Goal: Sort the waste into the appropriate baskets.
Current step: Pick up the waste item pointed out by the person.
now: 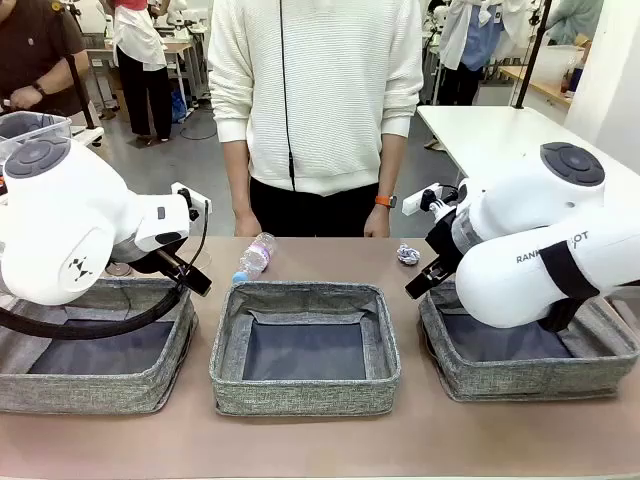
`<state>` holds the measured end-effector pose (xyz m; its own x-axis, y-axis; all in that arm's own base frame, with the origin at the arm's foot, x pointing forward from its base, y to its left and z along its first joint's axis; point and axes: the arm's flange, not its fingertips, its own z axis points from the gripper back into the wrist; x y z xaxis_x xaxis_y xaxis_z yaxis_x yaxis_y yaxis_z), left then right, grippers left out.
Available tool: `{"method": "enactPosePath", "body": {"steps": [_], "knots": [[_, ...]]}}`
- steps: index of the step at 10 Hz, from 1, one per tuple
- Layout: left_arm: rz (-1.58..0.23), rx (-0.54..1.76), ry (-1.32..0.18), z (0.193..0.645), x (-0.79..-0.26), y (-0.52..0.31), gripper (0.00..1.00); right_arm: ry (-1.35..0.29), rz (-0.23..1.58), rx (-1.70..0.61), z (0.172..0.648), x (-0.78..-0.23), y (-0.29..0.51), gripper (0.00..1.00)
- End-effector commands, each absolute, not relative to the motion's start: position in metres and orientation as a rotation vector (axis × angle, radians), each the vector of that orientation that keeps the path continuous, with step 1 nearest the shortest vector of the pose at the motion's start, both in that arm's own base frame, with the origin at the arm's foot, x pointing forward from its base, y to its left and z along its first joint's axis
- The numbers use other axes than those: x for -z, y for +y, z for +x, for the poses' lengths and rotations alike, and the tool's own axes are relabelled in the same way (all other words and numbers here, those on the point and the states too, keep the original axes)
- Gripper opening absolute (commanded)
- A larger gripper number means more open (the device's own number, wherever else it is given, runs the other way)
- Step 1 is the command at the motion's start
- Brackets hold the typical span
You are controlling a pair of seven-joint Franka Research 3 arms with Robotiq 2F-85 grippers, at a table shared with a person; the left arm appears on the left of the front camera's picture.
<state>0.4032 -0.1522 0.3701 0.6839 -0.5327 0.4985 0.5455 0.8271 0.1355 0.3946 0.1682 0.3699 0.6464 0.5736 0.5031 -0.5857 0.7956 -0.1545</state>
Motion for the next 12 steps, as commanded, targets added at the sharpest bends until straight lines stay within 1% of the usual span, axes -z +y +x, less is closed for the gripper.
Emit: {"method": "enactPosePath", "body": {"steps": [1, 10, 11, 12], "knots": [[-0.024, 0.604, -0.551, 0.403, -0.370, -0.152, 1.00, -0.564, 0.023, -0.659, 0.395, -0.370, 0.168, 1.00], [-0.024, 0.605, -0.551, 0.403, -0.370, -0.153, 1.00, -0.564, 0.023, -0.660, 0.395, -0.370, 0.168, 1.00], [-0.040, 0.643, -0.612, 0.396, -0.405, -0.139, 1.00, -0.621, 0.075, -0.761, 0.385, -0.397, 0.156, 1.00], [-0.029, 0.676, -0.610, 0.377, -0.447, -0.118, 1.00, -0.698, 0.066, -0.770, 0.366, -0.435, 0.139, 1.00]]}}
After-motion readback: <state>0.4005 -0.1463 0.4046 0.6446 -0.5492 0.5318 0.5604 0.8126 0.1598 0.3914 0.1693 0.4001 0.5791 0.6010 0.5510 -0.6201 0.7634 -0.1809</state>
